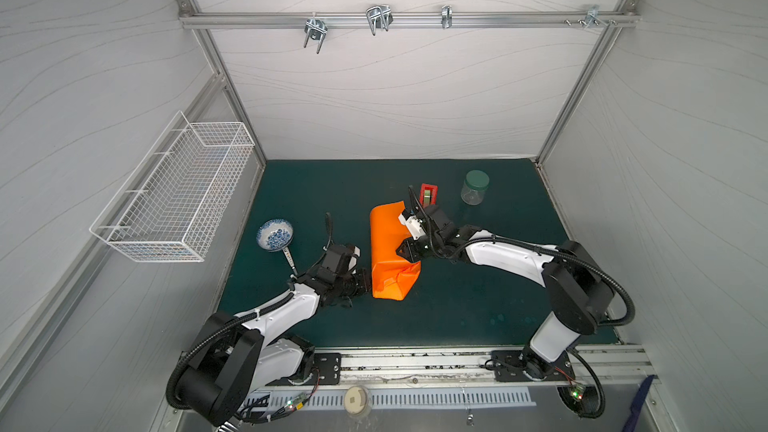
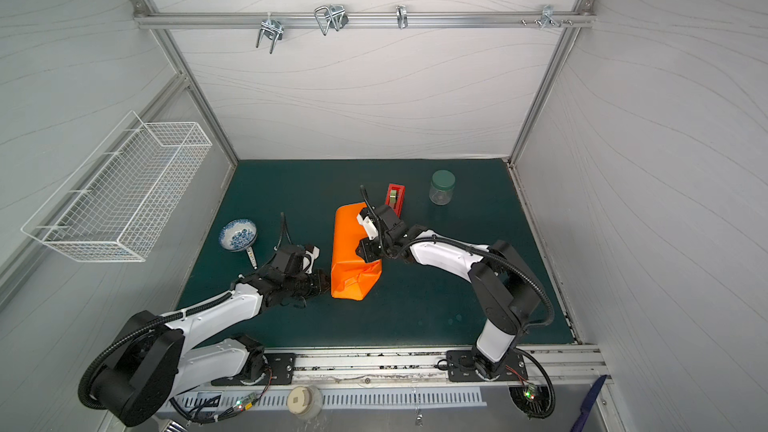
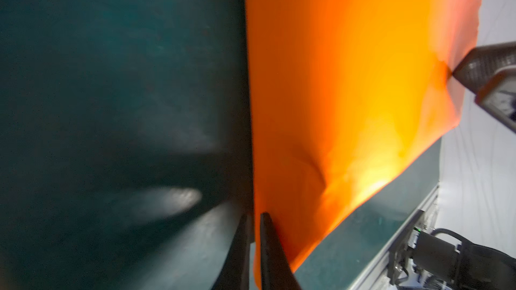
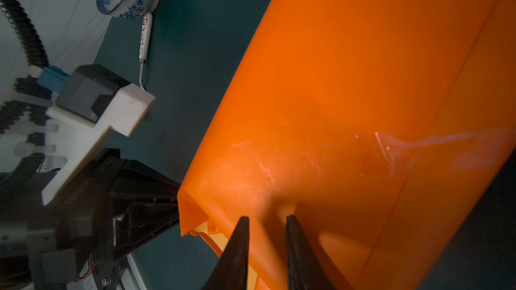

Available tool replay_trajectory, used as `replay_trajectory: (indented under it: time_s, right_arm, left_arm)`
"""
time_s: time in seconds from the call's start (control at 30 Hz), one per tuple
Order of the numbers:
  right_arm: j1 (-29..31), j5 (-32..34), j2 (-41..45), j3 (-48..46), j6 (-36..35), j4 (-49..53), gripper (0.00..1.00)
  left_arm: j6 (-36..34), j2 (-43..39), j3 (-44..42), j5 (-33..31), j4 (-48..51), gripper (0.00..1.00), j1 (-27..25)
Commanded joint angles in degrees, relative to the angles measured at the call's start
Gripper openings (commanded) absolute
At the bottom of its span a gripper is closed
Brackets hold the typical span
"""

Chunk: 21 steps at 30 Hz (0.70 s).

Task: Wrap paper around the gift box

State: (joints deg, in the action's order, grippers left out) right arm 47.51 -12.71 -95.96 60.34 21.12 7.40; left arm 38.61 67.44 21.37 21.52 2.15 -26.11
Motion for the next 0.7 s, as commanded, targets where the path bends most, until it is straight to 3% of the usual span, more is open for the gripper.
replay_trajectory:
  time_s: [0.0, 0.67]
  right_arm:
    - [0.0, -0.7, -0.8, -1.4, -0.2, 0.5, 0.25]
    - [0.0, -1.8, -1.7, -2.5, 1.3, -1.6, 0.21]
  left_arm:
    - [2.2, 0.1, 0.2, 0.5, -4.9, 0.11, -1.5]
    - [4.8, 6.8, 3.1, -1.8, -11.7, 0.13, -6.2]
